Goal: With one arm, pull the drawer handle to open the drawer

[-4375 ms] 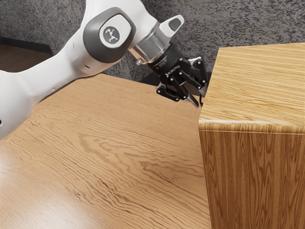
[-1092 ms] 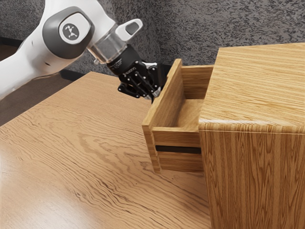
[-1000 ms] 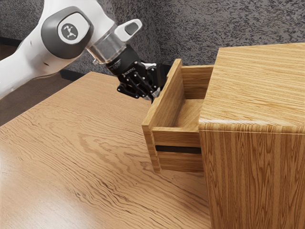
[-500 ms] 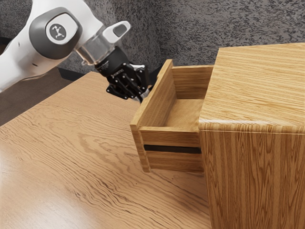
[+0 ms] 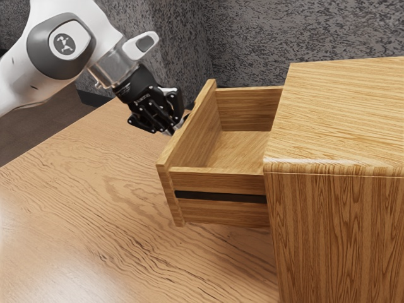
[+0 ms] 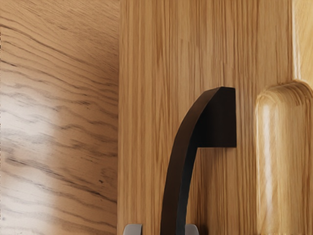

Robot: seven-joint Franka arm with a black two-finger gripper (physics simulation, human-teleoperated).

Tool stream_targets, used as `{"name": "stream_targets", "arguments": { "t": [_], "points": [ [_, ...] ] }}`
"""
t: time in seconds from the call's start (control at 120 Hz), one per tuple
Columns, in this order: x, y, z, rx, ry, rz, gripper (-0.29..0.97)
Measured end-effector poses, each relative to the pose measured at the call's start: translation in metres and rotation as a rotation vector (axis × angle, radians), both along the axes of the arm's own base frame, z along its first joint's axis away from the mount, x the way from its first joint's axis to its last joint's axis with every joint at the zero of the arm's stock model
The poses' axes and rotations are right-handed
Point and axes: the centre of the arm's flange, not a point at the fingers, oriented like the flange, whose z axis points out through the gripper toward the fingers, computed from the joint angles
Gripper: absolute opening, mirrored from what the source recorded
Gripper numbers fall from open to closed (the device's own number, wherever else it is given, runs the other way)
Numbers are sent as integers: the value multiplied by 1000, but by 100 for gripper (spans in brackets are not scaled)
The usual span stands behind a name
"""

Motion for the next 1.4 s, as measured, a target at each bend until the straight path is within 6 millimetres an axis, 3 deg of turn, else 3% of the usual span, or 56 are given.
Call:
{"name": "stream_targets", "arguments": {
  "t": [0.808, 1.0, 1.1, 1.25, 1.4],
  "points": [
    [-10, 21, 2, 1, 4, -6, -2],
    [-18, 35, 2, -3, 7, 8, -2],
    [-22, 48, 4, -5, 3, 27, -2],
    [-33, 83, 5, -7, 0, 82, -1],
    [-81, 142, 63, 1, -109, 187, 6]
  ]
}}
